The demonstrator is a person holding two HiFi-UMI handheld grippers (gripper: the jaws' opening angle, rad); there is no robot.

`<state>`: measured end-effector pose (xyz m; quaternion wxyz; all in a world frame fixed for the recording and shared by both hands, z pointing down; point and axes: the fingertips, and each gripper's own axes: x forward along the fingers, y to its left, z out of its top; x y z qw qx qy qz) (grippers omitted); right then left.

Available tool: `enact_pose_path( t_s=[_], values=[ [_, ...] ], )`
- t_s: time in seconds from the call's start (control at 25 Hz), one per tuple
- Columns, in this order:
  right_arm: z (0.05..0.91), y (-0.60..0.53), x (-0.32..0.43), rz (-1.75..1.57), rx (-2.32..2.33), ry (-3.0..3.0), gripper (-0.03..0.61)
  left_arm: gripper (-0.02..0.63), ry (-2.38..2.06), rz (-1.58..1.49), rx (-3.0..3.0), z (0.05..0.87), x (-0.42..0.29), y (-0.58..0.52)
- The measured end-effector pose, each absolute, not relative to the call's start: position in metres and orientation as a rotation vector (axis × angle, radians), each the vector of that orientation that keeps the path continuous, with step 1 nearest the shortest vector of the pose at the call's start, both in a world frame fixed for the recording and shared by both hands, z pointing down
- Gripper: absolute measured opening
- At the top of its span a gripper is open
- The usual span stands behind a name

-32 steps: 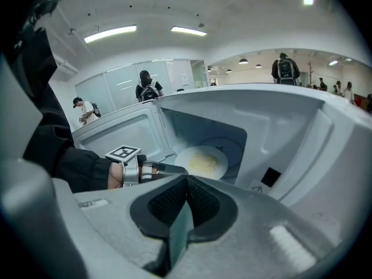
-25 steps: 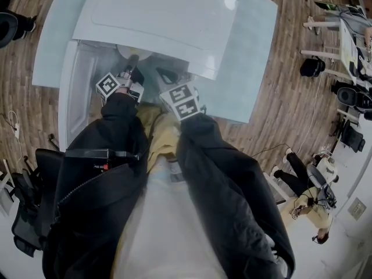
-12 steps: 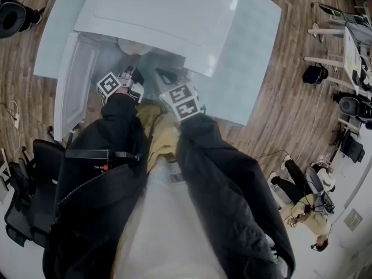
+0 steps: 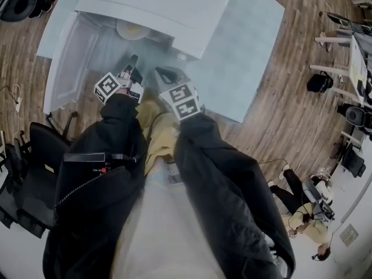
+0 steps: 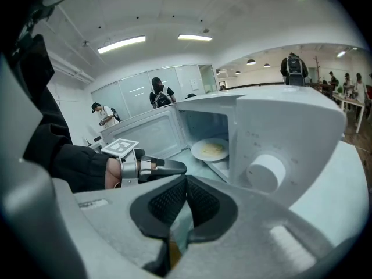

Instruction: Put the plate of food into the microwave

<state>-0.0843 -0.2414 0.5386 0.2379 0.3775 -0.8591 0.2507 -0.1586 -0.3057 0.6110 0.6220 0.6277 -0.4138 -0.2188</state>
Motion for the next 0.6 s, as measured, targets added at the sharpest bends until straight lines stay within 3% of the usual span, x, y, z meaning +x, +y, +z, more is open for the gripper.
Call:
enact_pose_path(
  t_s=[0.6],
  values=[
    [0.479, -0.175, -0.008, 0.48, 1.187, -2.471, -0.002, -0.005, -1.124, -0.268, 1.937, 0.507, -0.079, -0.228]
  ],
)
